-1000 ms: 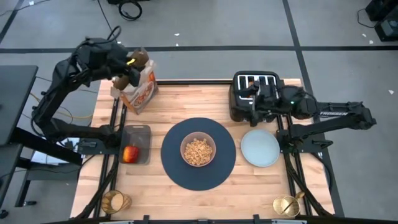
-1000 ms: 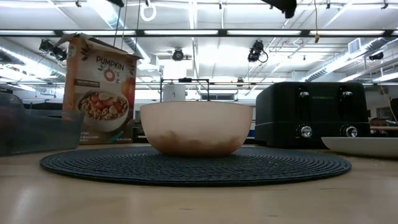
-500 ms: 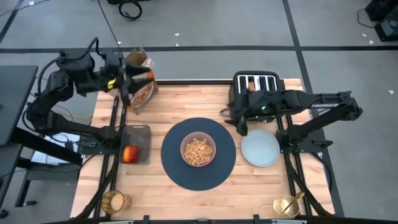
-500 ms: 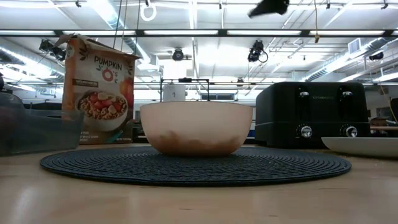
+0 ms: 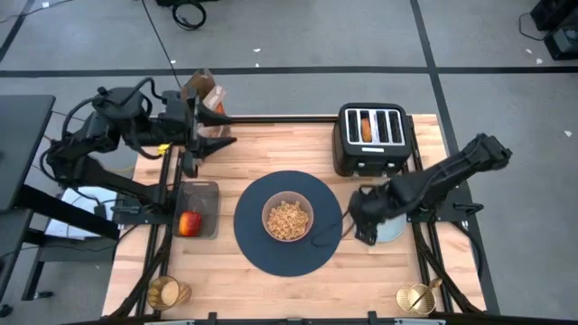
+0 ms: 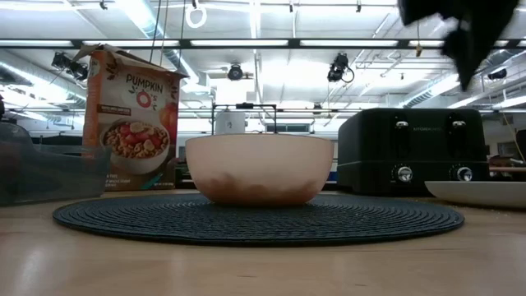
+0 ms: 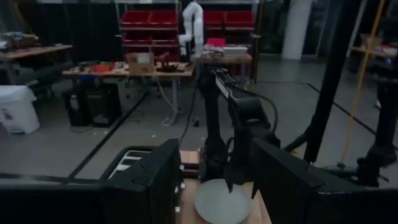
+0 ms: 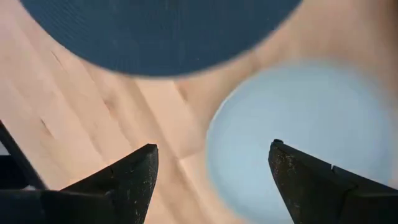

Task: Arrange a breakfast setting
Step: Put the blue plate on the bottom left of the orange bowl on the blue placemat

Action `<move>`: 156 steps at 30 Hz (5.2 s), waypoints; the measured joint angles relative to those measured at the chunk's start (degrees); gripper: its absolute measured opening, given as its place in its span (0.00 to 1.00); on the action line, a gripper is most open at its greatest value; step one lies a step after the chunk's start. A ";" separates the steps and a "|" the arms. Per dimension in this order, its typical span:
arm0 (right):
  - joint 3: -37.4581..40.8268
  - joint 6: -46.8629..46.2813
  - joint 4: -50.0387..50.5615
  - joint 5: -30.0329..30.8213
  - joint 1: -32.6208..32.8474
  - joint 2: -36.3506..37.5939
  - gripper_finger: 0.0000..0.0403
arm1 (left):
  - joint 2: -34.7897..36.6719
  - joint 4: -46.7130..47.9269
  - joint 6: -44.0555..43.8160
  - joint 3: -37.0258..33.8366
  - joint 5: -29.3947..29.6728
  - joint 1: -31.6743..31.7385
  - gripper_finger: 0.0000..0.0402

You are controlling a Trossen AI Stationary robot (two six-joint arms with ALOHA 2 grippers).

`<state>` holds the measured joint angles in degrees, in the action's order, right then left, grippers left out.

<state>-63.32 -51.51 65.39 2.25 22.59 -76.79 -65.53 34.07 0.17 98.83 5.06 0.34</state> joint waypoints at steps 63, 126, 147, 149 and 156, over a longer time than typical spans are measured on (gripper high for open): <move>-34.09 59.57 -5.09 -16.83 -6.78 -1.76 0.03 | -13.75 -6.12 -5.93 0.00 -15.13 -7.38 0.74; -41.91 58.79 -17.84 13.18 -14.02 5.74 0.45 | -13.86 31.68 -29.94 0.17 -3.17 -20.32 0.10; -41.83 58.00 -2.63 20.22 -17.61 4.15 0.45 | -34.02 19.92 -51.72 0.16 8.75 -37.07 0.09; -41.82 57.11 0.47 20.19 -17.03 4.15 0.45 | -34.06 16.83 -52.93 0.17 8.75 -37.54 0.09; -41.80 42.29 9.29 20.17 -13.12 4.63 0.45 | -33.99 14.07 -49.28 6.22 7.73 -37.78 0.09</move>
<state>-105.12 -9.22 74.68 22.41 9.47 -72.16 -99.53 48.14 -49.11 105.05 12.79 -37.44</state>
